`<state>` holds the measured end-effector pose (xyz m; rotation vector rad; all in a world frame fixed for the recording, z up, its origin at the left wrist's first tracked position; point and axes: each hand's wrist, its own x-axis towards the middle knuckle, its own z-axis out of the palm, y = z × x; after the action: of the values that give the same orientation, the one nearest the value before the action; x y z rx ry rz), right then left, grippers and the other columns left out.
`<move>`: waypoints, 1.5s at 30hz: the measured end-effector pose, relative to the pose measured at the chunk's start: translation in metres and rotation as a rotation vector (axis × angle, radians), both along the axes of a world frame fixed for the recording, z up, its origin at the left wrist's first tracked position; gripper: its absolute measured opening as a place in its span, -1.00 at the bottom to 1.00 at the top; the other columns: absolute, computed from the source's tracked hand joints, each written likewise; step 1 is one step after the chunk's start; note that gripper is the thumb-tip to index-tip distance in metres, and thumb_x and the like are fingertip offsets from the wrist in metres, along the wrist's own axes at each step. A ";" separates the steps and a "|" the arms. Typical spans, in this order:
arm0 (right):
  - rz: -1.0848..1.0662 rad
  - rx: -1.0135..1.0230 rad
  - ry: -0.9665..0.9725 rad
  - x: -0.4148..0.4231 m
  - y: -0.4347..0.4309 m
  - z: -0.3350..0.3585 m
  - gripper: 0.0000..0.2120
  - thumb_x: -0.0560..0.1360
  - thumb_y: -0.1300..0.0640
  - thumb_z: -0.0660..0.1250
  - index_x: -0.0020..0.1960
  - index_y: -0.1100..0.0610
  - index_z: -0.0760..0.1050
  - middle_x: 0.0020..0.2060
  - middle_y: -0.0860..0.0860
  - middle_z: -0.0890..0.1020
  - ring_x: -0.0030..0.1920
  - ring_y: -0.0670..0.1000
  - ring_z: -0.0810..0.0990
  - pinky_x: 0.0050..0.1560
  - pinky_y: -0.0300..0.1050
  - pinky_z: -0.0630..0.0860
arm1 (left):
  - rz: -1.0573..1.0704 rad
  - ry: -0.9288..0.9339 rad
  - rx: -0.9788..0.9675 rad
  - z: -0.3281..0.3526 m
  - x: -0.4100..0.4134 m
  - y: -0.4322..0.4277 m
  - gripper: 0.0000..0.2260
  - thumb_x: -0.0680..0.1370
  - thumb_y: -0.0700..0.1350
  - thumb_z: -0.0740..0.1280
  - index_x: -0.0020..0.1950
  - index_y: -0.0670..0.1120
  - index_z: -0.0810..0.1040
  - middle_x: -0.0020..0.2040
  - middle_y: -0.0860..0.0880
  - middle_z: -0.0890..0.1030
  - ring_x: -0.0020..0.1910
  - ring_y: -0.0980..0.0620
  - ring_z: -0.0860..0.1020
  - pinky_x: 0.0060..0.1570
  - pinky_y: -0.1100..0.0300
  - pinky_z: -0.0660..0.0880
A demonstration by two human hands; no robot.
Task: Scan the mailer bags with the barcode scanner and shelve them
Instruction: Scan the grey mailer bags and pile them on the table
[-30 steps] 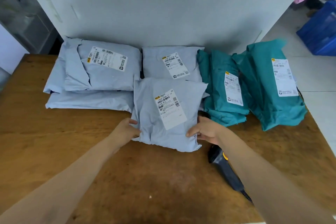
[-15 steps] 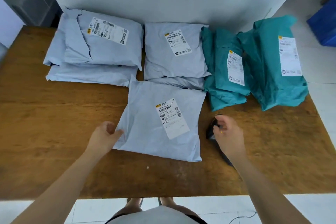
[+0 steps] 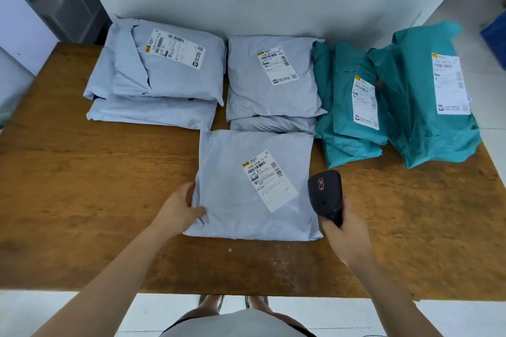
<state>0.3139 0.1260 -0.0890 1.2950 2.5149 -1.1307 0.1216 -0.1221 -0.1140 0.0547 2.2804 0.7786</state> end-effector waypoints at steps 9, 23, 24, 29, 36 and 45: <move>0.070 -0.300 -0.058 -0.028 -0.039 0.041 -0.82 0.34 0.33 0.32 -0.11 0.42 0.43 -0.45 0.13 0.34 -0.39 0.06 0.30 -0.34 -0.11 0.26 | 0.073 -0.091 0.160 -0.011 0.004 -0.012 -0.40 0.45 -0.15 0.45 0.46 -0.04 0.33 0.34 0.00 0.50 0.30 -0.06 0.47 0.29 -0.03 0.44; 0.084 -0.172 -0.065 -0.044 -0.051 0.045 -0.87 0.36 0.29 0.33 -0.31 0.21 0.40 -0.53 -0.01 0.33 -0.44 -0.02 0.31 -0.43 -0.18 0.30 | 0.045 -0.063 0.058 -0.025 0.001 -0.019 -0.33 0.41 0.03 0.47 0.46 -0.01 0.30 0.36 0.00 0.47 0.28 -0.07 0.47 0.24 -0.01 0.48; 0.084 -0.167 -0.059 -0.044 -0.051 0.046 -0.83 0.36 0.29 0.33 -0.34 0.19 0.36 -0.55 -0.03 0.31 -0.45 -0.03 0.28 -0.44 -0.19 0.27 | 0.045 -0.056 0.041 -0.026 0.001 -0.018 -0.33 0.41 0.04 0.48 0.46 -0.03 0.30 0.36 -0.01 0.47 0.27 -0.08 0.48 0.22 0.00 0.49; 0.093 -0.147 -0.071 -0.045 -0.050 0.047 -0.79 0.37 0.30 0.33 -0.35 0.19 0.32 -0.53 -0.01 0.29 -0.46 -0.06 0.25 -0.45 -0.24 0.24 | 0.044 -0.049 -0.012 -0.027 0.001 -0.013 -0.33 0.42 0.02 0.47 0.45 -0.07 0.29 0.36 -0.05 0.46 0.28 -0.10 0.47 0.18 0.03 0.47; 0.084 -0.159 -0.085 -0.045 -0.049 0.049 -0.83 0.36 0.29 0.33 -0.33 0.19 0.36 -0.50 0.02 0.33 -0.42 -0.02 0.30 -0.43 -0.19 0.27 | -0.010 -0.033 -0.096 -0.028 -0.002 -0.006 -0.55 0.43 0.02 0.41 0.24 -0.13 0.42 0.19 -0.13 0.53 0.13 -0.12 0.51 0.12 -0.04 0.52; 0.087 -0.151 -0.105 -0.046 -0.048 0.050 -0.86 0.38 0.26 0.35 -0.14 0.33 0.48 -0.43 0.09 0.42 -0.39 0.02 0.38 -0.40 -0.17 0.37 | 0.012 -0.033 -0.130 -0.024 -0.007 0.011 -0.50 0.46 -0.03 0.35 0.33 -0.16 0.33 0.28 -0.19 0.40 0.24 -0.20 0.42 0.22 -0.07 0.45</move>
<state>0.2678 0.0775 -0.0387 1.1629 2.3373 -1.1757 0.1144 -0.1111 -0.1375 -0.0324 2.2960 0.6311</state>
